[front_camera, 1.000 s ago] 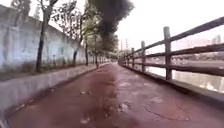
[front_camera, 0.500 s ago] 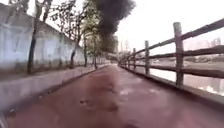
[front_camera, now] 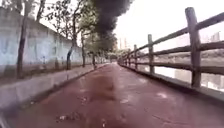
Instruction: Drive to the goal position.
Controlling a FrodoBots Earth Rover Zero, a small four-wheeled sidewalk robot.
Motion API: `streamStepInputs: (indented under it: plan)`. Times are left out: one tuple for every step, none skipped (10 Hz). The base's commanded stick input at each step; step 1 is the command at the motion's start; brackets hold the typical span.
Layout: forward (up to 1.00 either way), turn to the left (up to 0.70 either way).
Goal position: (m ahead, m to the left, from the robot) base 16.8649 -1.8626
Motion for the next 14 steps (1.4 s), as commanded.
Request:
streamStepInputs:
  plan:
    - [1.0,0.0]
    - [1.0,0.0]
    - [1.0,0.12]
    - [1.0,0.27]
    - [1.0,0.2]
    - [1.0,0.0]
    - [1.0,0.0]
    - [1.0,0.0]
    - [1.0,0.0]
    - [1.0,0.0]
    - [1.0,0.0]
    - [1.0,0.0]
    - [1.0,0.0]
    - [1.0,0.0]
